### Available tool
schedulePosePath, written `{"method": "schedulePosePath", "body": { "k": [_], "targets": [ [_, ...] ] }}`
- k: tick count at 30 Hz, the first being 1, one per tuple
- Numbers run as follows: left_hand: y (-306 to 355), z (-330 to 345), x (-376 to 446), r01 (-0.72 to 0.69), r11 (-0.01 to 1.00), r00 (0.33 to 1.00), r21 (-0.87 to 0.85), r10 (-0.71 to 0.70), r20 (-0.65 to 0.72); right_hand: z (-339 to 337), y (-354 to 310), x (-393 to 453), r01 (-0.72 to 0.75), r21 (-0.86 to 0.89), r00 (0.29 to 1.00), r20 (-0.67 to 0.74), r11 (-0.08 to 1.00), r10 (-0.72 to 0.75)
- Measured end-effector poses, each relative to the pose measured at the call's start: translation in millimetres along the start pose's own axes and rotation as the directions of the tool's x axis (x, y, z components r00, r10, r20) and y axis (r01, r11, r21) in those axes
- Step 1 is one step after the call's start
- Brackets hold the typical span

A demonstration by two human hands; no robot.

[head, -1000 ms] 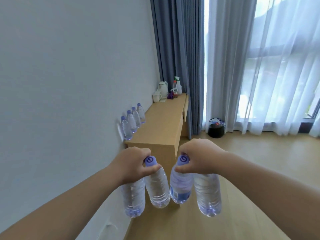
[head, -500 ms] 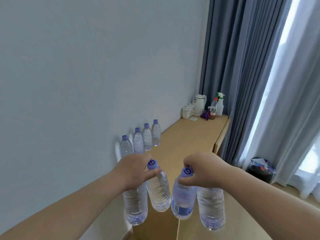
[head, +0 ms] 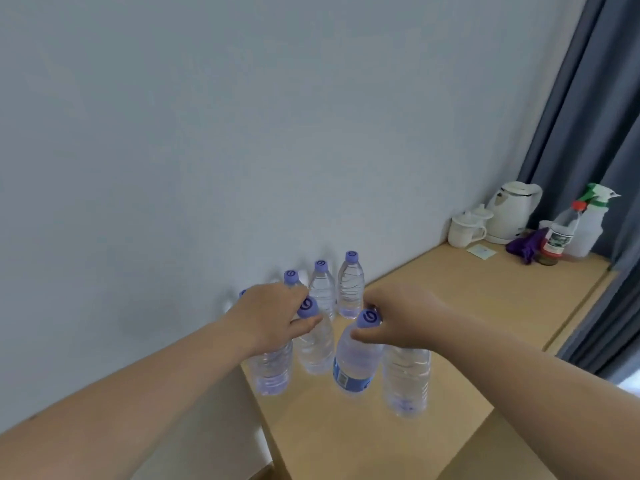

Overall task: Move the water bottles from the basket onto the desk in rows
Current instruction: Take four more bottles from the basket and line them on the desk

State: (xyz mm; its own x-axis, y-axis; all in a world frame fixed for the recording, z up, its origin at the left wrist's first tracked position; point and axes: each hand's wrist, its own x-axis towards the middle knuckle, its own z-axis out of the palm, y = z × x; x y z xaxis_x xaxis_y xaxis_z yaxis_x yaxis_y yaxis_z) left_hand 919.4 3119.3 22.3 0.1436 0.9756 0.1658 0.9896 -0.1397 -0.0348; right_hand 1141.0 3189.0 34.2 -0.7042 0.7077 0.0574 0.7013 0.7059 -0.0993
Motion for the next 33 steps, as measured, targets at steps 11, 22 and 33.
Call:
{"method": "schedulePosePath", "body": {
  "k": [11,22,33],
  "targets": [
    [2.3,66.8,60.7,0.311,0.948,0.947,0.065,-0.315,0.063,44.1,94.8,131.4,0.362,0.022,0.93,0.061,0.932,-0.362],
    [-11.4,99.7,76.4,0.343,0.931,0.939,0.127,-0.343,-0.023,85.3,110.7,178.2,0.458,0.073,0.884,0.069,0.886,-0.463],
    [-24.2,113.1,73.7,0.343,0.935,0.939,0.089,-0.34,-0.042,101.6,113.1,189.1,0.451,0.112,0.888,0.045,0.886,-0.458]
  ]
}}
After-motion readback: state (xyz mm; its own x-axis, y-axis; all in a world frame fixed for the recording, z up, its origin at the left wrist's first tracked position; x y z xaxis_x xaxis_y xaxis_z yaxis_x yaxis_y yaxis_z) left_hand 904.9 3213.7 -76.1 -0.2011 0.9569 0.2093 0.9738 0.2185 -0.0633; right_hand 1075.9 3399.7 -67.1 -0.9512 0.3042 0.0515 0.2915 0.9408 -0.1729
